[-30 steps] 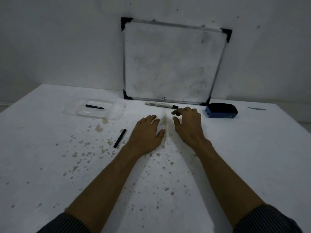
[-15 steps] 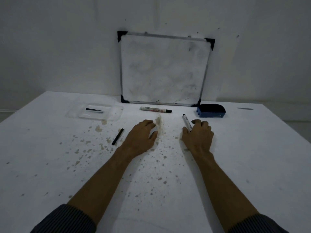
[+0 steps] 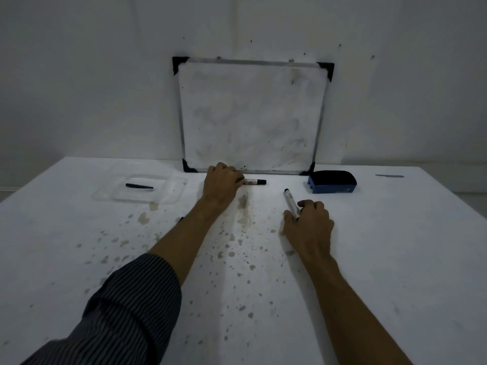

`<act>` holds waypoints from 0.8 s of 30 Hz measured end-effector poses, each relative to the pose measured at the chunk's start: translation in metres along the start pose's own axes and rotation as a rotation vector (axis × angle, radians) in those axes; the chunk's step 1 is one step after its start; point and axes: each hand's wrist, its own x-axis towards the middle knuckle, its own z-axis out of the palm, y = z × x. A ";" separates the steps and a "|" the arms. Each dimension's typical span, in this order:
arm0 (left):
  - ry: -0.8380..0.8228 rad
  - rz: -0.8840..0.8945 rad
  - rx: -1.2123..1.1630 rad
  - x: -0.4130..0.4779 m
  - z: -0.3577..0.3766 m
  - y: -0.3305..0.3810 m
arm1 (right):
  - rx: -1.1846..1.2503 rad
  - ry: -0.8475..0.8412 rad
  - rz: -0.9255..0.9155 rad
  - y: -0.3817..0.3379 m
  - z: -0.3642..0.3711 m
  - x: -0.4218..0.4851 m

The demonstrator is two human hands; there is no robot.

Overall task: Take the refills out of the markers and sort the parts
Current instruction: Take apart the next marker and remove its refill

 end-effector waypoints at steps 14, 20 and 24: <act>0.066 -0.051 -0.088 0.005 0.016 0.002 | 0.012 0.008 0.025 0.001 0.002 0.005; -0.160 -0.328 -0.744 -0.044 -0.033 0.045 | 0.409 -0.050 0.046 -0.020 -0.003 -0.002; -0.159 -0.469 -1.066 -0.072 -0.066 0.057 | 0.663 -0.246 0.013 -0.045 -0.010 -0.018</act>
